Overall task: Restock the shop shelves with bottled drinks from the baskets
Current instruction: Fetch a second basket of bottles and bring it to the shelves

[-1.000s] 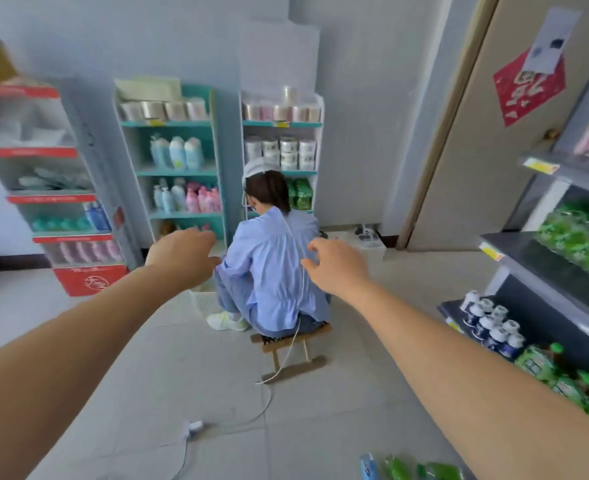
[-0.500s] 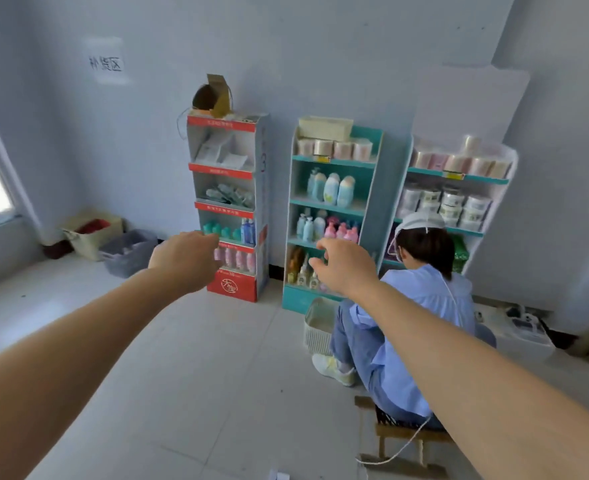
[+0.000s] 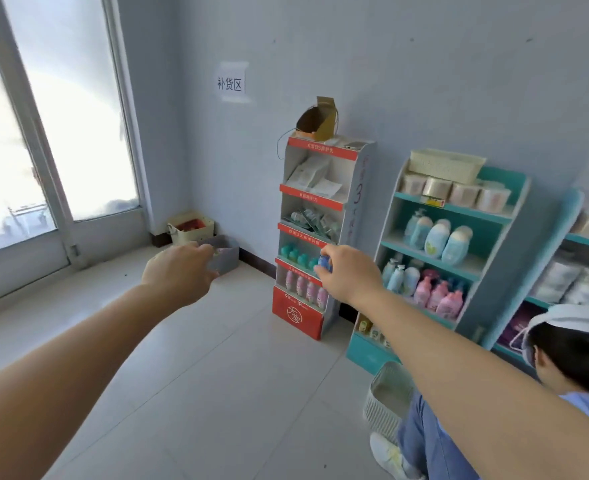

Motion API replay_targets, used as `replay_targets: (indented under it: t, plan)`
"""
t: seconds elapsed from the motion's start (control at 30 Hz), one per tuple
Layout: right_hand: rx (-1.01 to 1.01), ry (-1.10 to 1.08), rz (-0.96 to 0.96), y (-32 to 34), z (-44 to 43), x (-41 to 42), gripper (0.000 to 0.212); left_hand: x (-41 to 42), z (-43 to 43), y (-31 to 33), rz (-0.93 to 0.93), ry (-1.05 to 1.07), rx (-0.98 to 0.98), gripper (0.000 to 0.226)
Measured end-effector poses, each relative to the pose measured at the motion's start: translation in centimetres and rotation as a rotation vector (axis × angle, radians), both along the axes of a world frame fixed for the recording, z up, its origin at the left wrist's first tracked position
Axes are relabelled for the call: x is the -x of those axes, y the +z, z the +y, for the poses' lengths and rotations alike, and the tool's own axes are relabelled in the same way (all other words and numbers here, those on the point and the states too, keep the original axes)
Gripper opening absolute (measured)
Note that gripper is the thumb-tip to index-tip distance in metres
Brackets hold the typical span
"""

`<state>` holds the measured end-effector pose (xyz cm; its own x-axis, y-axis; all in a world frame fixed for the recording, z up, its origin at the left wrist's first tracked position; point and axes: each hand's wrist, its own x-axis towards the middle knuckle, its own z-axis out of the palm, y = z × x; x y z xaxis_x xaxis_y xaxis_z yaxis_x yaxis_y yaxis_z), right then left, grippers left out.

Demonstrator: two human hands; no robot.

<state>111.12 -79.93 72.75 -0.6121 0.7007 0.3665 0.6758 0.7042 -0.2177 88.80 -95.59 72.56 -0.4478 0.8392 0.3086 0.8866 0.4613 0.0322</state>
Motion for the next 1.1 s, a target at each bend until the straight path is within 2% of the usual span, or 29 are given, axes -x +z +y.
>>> replay_targets:
  t: [0.27,0.87,1.1]
  plan:
    - [0.016,0.096,-0.064,-2.5,10.2,11.6,0.041,10.5,7.9,-2.9,-0.005,0.107,0.002,0.037]
    - [0.137,0.172,-0.222,-6.4,36.9,45.0,0.035,40.1,33.2,-6.2,-0.111,0.207,0.136,0.037]
    - [0.174,0.188,-0.246,-8.4,50.2,57.4,0.033,51.7,45.0,-8.9,-0.139,0.260,0.136,0.036]
